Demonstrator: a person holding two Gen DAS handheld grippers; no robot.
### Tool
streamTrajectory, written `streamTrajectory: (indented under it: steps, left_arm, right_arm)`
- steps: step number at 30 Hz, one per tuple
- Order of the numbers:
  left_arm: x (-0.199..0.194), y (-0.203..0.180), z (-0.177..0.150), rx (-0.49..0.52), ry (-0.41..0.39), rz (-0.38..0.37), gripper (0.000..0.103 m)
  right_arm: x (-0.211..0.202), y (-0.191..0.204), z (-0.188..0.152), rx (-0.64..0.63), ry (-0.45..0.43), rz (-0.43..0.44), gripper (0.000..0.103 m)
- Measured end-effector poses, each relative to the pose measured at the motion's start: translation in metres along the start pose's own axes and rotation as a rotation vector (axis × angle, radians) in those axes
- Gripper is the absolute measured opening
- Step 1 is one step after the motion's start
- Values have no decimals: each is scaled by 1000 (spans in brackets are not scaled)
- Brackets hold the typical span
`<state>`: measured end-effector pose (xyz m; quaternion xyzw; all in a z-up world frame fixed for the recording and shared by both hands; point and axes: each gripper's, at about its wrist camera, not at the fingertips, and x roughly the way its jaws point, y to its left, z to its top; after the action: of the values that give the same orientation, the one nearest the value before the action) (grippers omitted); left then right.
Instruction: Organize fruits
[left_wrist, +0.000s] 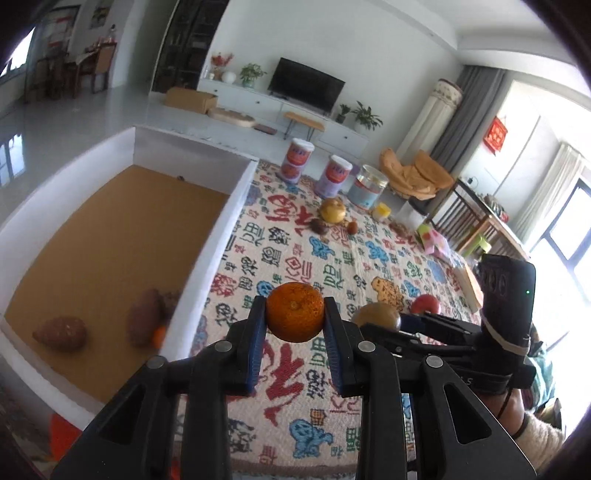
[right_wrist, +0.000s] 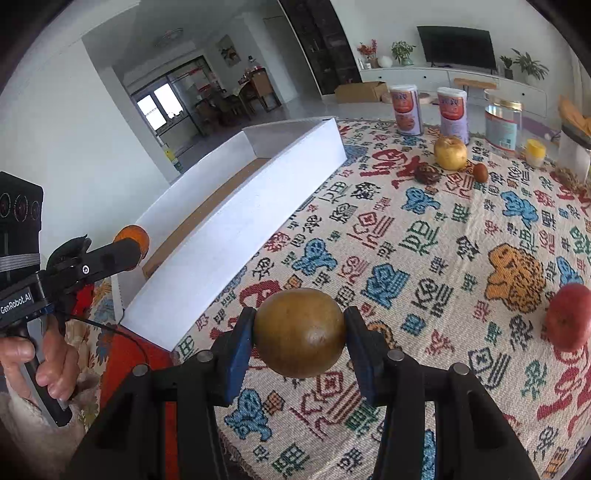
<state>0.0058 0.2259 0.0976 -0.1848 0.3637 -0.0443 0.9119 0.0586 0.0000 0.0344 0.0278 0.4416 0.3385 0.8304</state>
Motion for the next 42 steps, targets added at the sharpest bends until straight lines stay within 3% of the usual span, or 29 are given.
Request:
streamTrajectory:
  steps: [5,7,13,14,15,16,18,19,20,25,26,29,32,35,42]
  left_arm:
    - [22,90,8,-155,56,242,30]
    - [35,106,3,-171,93,289,30]
    - [57,114,-19,-154,151,330,32]
    - [58,115,-22,-151,150,341,34]
    - [58,116,-24,-145,148,350,46]
    - [57,115,-26,-138,145,363,64]
    - [52,109,-29,-109,113,372,72]
    - [51,104,-29,-96,98,385,79]
    - [48,99,-29,-85,80,385,82]
    - [39,50,-28,-25,-6,300,89]
    - [43,34,-31,25,5,302,90]
    - [58,-21,-46,160,22,246,91]
    - [78,-68,-60,221,56,148,92]
    - [106,-106,-75,271,121,83,93]
    - [177,-154,-111,415,199,70,94]
  right_arm:
    - [63,86,71,-113,7,125,48]
    - [97,109,93,-131,36,139,48]
    - [180,152,114,-215,142,31,48]
    - [189,155,113,-223,156,15,48]
    - [197,156,111,-231,163,-5,49]
    - [201,156,110,-233,162,-21,49]
    - [200,152,108,-215,148,-28,52]
    - [195,149,106,-202,134,-22,61]
    - [185,145,105,-192,110,-16,72]
    - [114,104,81,-167,-25,-61,95]
    - [99,91,71,-162,-43,-80,98]
    - [55,35,35,-75,-78,-113,103]
    - [14,-25,-4,-9,-81,-252,103]
    - [-26,-75,-43,74,-85,-323,103]
    - [-75,-171,-132,280,-47,-592,103]
